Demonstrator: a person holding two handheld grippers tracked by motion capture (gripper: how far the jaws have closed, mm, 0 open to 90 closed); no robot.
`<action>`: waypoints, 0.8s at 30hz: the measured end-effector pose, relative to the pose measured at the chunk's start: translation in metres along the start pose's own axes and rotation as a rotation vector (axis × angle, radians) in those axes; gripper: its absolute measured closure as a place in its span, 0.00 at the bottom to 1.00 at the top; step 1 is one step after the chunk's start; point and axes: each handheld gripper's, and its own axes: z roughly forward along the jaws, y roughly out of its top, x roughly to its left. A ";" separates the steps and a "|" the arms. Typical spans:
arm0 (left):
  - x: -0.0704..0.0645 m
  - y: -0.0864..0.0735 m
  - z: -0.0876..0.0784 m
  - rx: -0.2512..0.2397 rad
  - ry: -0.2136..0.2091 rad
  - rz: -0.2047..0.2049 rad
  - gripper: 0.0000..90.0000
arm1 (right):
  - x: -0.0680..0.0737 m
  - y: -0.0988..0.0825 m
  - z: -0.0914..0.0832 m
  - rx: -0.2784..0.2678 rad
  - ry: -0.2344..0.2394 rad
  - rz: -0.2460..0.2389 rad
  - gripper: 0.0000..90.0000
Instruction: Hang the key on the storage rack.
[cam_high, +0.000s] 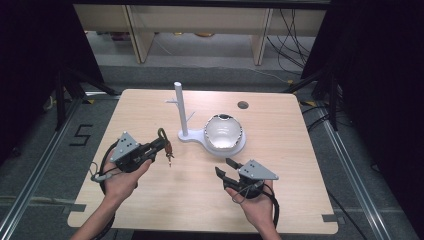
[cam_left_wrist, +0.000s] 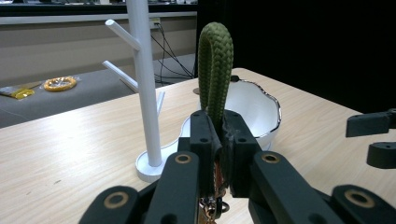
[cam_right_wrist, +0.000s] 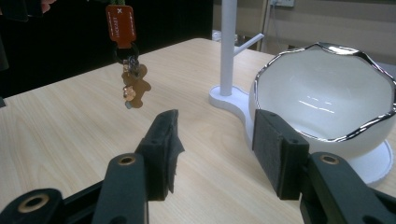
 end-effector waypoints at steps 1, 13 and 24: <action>0.001 0.000 0.002 -0.018 -0.025 -0.008 0.93 | -0.002 -0.001 -0.001 0.004 -0.002 -0.013 0.57; 0.020 0.004 -0.001 0.009 0.081 0.094 0.93 | -0.007 -0.005 -0.012 -0.011 -0.029 0.007 0.57; 0.024 0.002 0.007 0.010 0.109 0.040 0.93 | -0.012 -0.009 -0.020 -0.007 -0.054 -0.014 0.57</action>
